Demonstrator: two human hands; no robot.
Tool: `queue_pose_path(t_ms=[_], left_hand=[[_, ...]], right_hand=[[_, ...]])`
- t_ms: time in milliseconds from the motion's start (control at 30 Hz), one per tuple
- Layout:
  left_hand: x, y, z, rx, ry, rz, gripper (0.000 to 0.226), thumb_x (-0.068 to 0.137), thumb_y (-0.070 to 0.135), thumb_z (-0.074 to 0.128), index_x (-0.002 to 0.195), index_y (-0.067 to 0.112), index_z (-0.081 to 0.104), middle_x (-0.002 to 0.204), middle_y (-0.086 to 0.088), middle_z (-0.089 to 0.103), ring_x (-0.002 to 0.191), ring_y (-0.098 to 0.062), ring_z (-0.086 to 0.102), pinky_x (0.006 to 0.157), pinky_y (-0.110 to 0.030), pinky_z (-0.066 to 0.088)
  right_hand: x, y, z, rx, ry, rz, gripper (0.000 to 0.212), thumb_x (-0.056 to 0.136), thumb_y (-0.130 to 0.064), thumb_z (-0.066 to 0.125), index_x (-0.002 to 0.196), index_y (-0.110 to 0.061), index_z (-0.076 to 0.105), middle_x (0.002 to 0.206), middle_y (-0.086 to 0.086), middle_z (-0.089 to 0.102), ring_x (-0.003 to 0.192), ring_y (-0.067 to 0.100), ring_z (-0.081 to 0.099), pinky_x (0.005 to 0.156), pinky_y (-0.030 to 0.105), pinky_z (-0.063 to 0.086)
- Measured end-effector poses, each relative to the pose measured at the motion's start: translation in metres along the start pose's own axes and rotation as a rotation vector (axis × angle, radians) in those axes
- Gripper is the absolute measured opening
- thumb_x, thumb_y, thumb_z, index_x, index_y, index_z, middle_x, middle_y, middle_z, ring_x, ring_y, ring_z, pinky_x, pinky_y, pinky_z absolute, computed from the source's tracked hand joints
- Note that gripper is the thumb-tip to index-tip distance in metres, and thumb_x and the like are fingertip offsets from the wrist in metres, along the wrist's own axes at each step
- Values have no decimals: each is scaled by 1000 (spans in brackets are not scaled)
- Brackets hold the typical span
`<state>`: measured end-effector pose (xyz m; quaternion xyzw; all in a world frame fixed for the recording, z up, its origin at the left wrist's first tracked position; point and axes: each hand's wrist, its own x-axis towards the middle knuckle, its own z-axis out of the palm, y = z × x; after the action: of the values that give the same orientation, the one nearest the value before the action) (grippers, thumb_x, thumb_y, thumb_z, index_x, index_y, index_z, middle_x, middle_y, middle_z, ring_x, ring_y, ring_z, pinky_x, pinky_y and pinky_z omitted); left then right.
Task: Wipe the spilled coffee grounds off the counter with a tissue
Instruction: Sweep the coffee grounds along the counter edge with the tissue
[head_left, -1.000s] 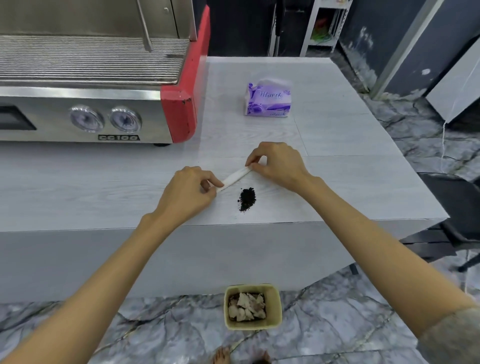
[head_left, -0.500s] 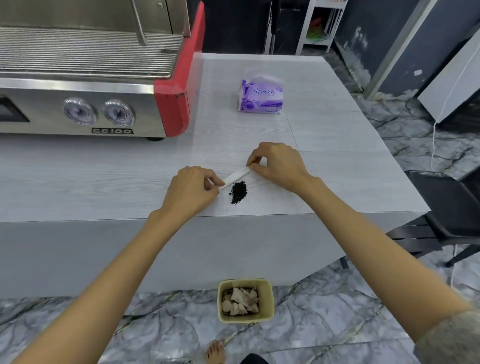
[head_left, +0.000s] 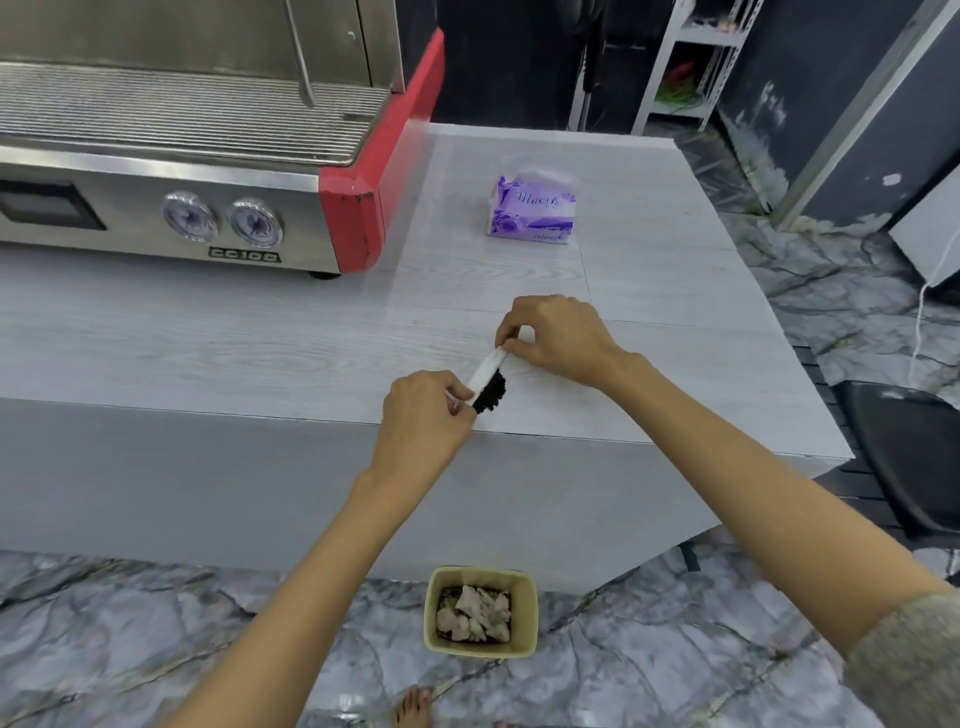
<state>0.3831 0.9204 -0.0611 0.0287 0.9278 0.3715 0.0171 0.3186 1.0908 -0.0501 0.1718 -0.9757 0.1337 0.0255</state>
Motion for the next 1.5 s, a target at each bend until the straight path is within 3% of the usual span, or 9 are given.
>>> queue_pose_path(t_ms=[233, 433, 500, 667, 833, 933, 1200, 1333, 1500], left_hand=[[-10, 22, 22, 26, -40, 35, 23, 81, 5, 53, 97, 9, 69, 89, -11, 73, 86, -22, 63, 67, -22, 39], [22, 21, 1, 48, -13, 119, 22, 82, 8, 57, 94, 18, 73, 78, -4, 62, 64, -9, 50, 66, -16, 32], [40, 20, -6, 54, -27, 186, 21, 83, 10, 58, 93, 21, 73, 77, 1, 56, 60, -3, 42, 70, -17, 29], [69, 17, 1, 130, -148, 279, 22, 81, 9, 57, 90, 21, 74, 83, -6, 61, 71, -9, 47, 75, -21, 35], [71, 11, 2, 162, -212, 353, 21, 83, 10, 58, 90, 21, 74, 71, 9, 48, 64, -6, 44, 62, -13, 31], [64, 5, 0, 205, -243, 409, 22, 84, 9, 57, 90, 22, 74, 67, 14, 41, 68, -7, 42, 62, -8, 29], [54, -4, -12, 209, -268, 462, 22, 84, 12, 58, 90, 26, 73, 75, 1, 52, 67, -1, 40, 62, -6, 30], [63, -4, -17, 201, -214, 399, 21, 82, 10, 59, 89, 23, 74, 70, 4, 50, 66, -5, 40, 62, -9, 28], [51, -13, -23, 170, -229, 314, 20, 79, 6, 59, 89, 16, 73, 78, -4, 57, 63, -3, 46, 62, -9, 31]], right_hand=[[-23, 25, -3, 24, 15, 38, 15, 88, -23, 56, 93, -24, 70, 99, -5, 68, 70, 7, 44, 52, 16, 28], [-26, 36, -18, 118, 57, 174, 10, 85, -26, 61, 87, -28, 71, 94, -10, 68, 62, 4, 46, 54, 16, 30], [-30, 39, -20, 117, 67, 224, 11, 85, -25, 60, 88, -26, 71, 93, -10, 69, 69, 8, 50, 54, 18, 32], [-42, 37, -13, 87, 66, 314, 16, 86, -21, 56, 93, -23, 70, 98, -7, 70, 93, 17, 62, 69, 26, 36], [-60, 23, -3, 88, 128, 383, 17, 85, -20, 54, 91, -21, 69, 96, -3, 69, 90, 21, 62, 68, 26, 36], [-74, 12, 3, 101, 143, 389, 16, 85, -21, 54, 92, -20, 68, 95, -3, 68, 87, 22, 62, 66, 26, 35], [-84, 0, -3, 168, 169, 391, 14, 85, -23, 57, 92, -22, 69, 96, -6, 69, 90, 17, 63, 69, 27, 40], [-58, 1, -11, 147, 159, 338, 15, 86, -22, 56, 92, -22, 70, 98, -5, 69, 92, 16, 62, 69, 26, 38], [-37, -3, -7, 124, 54, 279, 15, 86, -21, 57, 92, -23, 70, 100, -6, 68, 92, 16, 60, 70, 28, 37]])
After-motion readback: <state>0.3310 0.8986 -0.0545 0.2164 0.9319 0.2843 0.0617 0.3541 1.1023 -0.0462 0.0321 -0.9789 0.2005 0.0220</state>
